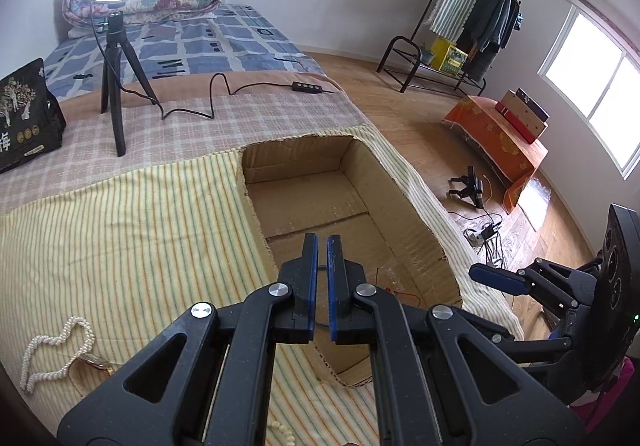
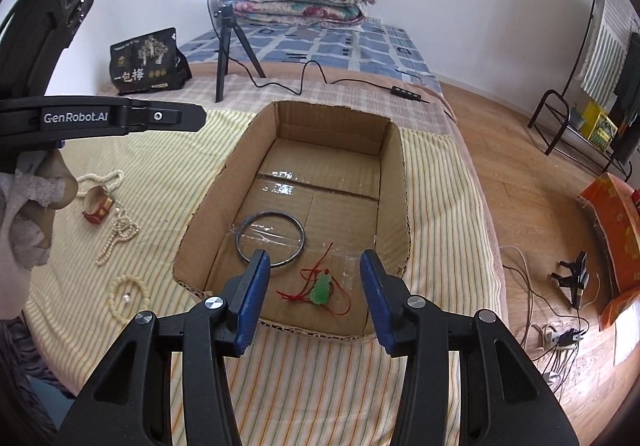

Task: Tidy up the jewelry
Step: 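Move both open grippers back over the remaining jewelry on the bed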

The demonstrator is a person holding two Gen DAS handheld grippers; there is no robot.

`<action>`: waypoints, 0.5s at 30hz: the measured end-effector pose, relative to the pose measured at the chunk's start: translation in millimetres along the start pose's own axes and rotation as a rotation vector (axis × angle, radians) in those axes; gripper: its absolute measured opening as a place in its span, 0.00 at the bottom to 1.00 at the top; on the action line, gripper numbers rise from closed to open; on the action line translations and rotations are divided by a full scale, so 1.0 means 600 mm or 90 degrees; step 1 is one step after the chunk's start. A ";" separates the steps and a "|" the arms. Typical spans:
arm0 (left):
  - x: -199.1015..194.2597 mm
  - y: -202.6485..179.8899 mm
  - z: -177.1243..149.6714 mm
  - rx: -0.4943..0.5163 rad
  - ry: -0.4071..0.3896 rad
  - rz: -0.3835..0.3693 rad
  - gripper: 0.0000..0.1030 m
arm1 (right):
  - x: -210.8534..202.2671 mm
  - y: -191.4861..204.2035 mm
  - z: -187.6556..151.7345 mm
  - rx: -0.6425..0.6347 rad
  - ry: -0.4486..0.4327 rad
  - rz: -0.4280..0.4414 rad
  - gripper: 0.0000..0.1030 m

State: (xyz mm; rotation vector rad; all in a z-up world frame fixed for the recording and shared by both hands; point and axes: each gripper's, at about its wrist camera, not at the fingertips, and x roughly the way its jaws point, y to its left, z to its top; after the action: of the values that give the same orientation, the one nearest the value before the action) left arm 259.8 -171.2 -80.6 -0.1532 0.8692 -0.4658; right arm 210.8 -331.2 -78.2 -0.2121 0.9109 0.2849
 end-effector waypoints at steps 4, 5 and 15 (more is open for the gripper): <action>-0.022 0.014 -0.003 0.005 -0.008 0.014 0.08 | -0.006 0.007 0.004 0.000 -0.008 0.003 0.44; -0.029 0.018 -0.004 0.007 -0.012 0.017 0.22 | -0.008 0.010 0.006 -0.001 -0.011 0.005 0.44; -0.129 0.093 -0.013 0.011 -0.068 0.081 0.51 | -0.029 0.066 0.010 -0.037 -0.032 0.043 0.44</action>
State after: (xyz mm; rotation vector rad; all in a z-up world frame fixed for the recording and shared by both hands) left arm 229.5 -85.7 -49.0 -0.1059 0.7654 -0.3431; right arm 192.1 -294.4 -63.1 -0.2265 0.8615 0.3785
